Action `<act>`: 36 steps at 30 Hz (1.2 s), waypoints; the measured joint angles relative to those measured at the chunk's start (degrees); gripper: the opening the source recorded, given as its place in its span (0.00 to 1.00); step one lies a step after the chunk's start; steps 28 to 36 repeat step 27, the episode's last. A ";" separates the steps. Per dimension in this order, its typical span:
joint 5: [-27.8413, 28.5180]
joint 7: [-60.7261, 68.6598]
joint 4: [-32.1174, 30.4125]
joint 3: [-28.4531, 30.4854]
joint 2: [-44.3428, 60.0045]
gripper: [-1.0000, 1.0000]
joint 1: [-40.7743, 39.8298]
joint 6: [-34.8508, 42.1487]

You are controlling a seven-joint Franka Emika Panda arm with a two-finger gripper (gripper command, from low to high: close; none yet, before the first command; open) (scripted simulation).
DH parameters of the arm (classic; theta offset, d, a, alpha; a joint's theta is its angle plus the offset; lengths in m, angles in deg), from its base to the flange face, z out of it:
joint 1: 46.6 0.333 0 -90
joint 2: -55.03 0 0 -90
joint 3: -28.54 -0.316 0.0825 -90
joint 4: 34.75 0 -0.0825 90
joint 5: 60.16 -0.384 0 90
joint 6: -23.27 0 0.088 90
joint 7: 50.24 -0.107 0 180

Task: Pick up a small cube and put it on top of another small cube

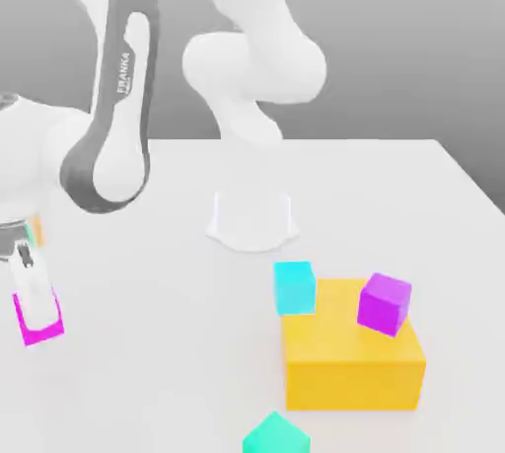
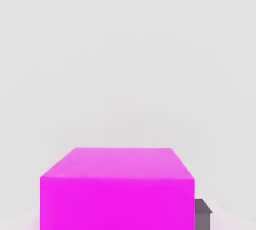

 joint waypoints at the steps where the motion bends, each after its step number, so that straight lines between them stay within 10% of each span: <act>1: 0.38 1.80 -0.80 -1.22 -2.02 0.00 1.56 1.24; 18: 6.30 34.15 -14.74 -15.50 -36.38 0.00 26.86 21.03; 23: 6.55 35.70 -17.94 -16.59 -30.17 0.00 27.83 11.55; 24: 6.64 35.64 -18.49 -16.58 -28.47 1.00 27.88 9.32; 36: 6.64 35.64 -18.49 -16.58 -28.47 1.00 27.88 9.32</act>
